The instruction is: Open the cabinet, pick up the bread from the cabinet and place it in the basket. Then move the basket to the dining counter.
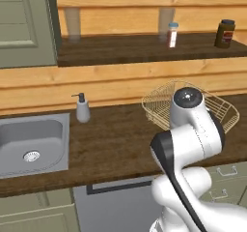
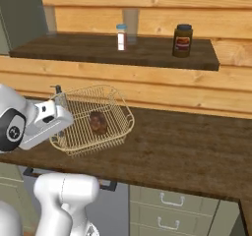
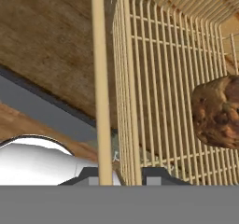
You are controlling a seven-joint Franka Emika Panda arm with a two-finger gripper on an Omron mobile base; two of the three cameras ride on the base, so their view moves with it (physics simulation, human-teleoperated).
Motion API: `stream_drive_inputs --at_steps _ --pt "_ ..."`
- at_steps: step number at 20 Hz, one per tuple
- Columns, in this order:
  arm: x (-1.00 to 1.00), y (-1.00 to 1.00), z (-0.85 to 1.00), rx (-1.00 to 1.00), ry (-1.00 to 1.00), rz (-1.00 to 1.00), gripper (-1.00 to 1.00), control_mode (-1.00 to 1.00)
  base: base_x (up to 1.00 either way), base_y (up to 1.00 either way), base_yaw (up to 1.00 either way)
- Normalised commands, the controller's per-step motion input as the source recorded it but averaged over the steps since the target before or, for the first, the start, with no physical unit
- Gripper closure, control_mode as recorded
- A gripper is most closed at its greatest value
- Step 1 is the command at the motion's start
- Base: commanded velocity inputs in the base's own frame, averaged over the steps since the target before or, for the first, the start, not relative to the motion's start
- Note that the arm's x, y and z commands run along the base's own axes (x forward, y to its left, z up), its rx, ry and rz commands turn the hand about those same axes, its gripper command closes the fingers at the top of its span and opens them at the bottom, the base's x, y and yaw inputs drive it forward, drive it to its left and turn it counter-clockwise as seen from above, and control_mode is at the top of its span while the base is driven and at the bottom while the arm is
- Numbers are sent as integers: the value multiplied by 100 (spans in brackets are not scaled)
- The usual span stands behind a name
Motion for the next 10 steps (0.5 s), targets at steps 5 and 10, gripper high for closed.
stream_drive_inputs --at_steps 5,10 --pt "0 0 0 0 0 0 100 100 -85 29 31" --pt "0 0 0 0 0 0 100 100 -16 25 86"
